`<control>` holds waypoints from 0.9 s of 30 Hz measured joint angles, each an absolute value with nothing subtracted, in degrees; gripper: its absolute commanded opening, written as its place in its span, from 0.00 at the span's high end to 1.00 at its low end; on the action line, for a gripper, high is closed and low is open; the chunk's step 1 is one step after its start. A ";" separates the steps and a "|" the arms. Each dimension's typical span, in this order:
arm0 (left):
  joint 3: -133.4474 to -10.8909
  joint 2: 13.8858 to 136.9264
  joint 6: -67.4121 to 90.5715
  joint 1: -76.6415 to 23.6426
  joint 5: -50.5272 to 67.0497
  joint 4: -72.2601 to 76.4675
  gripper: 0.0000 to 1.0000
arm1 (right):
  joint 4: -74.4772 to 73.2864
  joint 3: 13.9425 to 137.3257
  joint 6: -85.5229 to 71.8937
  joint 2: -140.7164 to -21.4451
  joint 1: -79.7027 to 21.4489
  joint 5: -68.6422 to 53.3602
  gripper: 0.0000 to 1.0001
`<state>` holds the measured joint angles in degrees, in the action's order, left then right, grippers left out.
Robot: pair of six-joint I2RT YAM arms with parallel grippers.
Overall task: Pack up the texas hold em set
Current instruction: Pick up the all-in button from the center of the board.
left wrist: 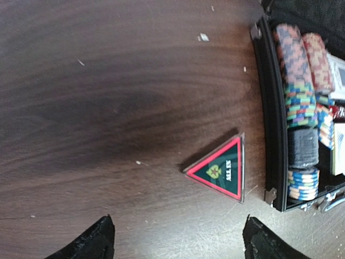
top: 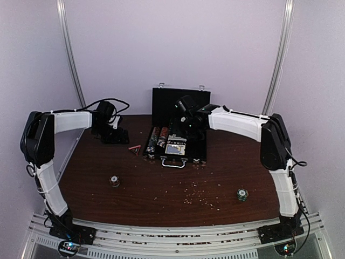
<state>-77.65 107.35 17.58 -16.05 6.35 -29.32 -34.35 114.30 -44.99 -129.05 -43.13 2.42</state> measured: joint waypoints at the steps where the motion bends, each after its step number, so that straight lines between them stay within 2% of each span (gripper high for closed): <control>1: -77.69 107.87 17.56 -16.05 7.03 -29.50 0.16 | -33.41 112.88 -45.34 -127.46 -42.78 2.63 0.17; 6: -79.44 110.89 17.04 -16.05 9.32 -31.20 0.19 | -29.19 106.69 -47.00 -121.62 -41.54 3.20 0.17; 27: -88.36 120.11 12.71 -18.50 9.43 -34.11 0.18 | -27.09 104.95 -48.47 -121.43 -40.73 3.49 0.17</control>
<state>-88.36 120.11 12.71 -18.50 9.43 -34.11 -27.09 104.95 -48.47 -121.43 -40.73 3.49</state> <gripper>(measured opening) 0.821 0.829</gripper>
